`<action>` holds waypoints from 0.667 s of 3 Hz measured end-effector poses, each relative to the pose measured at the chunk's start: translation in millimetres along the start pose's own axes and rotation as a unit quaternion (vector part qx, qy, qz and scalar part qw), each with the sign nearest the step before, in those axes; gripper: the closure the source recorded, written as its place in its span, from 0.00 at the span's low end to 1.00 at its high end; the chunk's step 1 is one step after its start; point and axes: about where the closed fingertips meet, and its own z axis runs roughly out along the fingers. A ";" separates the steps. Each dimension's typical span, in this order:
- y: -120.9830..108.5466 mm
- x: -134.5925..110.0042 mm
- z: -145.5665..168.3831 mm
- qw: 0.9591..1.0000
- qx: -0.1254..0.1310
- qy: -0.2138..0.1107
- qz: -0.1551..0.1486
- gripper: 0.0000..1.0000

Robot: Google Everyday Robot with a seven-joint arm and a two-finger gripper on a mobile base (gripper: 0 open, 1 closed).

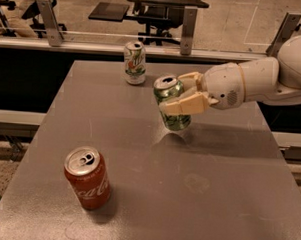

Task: Place green can upright

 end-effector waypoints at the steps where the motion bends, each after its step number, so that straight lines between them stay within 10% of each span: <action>1: 2.8 7.3 3.1 0.999 -0.007 -0.042 -0.005 1.00; 2: 5.0 11.9 6.6 0.997 -0.010 -0.078 -0.012 0.86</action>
Offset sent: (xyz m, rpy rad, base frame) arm -0.0073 -0.0001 -0.0212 0.2574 -0.0463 0.0231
